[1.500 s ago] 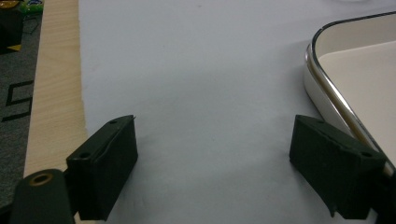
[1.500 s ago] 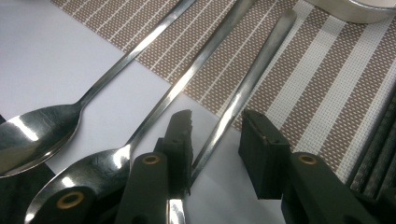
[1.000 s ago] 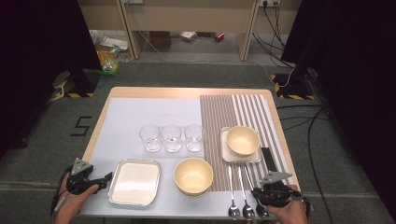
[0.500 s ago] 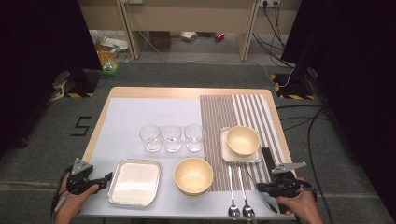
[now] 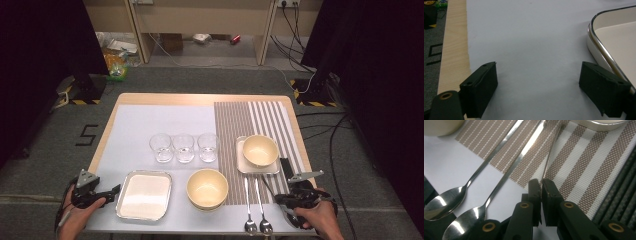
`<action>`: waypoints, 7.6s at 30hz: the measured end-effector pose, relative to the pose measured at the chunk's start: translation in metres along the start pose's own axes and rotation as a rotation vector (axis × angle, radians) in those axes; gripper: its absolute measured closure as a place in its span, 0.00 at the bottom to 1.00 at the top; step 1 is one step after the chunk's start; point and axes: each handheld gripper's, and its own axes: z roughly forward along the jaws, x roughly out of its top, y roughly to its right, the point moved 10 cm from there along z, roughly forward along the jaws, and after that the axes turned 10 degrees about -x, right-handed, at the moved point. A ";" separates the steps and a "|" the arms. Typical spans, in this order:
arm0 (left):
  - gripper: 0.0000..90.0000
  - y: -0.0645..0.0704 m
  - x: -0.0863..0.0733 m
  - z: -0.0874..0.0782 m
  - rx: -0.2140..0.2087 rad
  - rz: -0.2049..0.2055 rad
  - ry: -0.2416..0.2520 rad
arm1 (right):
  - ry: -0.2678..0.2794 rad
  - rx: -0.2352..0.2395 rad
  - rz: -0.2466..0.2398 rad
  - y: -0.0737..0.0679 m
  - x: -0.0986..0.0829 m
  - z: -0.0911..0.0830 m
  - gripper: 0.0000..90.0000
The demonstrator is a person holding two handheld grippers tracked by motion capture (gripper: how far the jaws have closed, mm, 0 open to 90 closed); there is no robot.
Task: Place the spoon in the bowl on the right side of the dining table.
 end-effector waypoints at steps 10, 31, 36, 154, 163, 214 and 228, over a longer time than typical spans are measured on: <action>0.16 0.000 0.000 0.000 0.002 0.001 0.001 | 0.010 0.006 0.074 0.000 -0.002 0.006 0.95; 0.16 0.000 0.000 0.000 0.002 0.001 0.002 | 0.106 0.122 0.283 0.003 -0.006 0.006 0.99; 0.16 0.000 0.000 0.000 0.001 0.001 0.002 | 0.119 0.128 0.294 0.004 -0.005 0.005 1.00; 0.16 0.000 -0.001 -0.001 -0.009 -0.001 -0.009 | 0.280 0.155 0.223 0.038 0.192 0.045 1.00; 0.16 0.000 -0.001 -0.001 -0.008 0.000 -0.009 | 0.253 0.119 0.189 0.039 0.188 0.052 1.00; 0.16 0.000 0.000 0.000 -0.005 0.000 -0.006 | 0.225 0.035 0.101 0.034 0.177 0.053 0.82; 0.16 0.000 0.000 0.000 0.000 0.000 0.001 | 0.265 0.015 0.105 0.028 0.194 0.044 0.48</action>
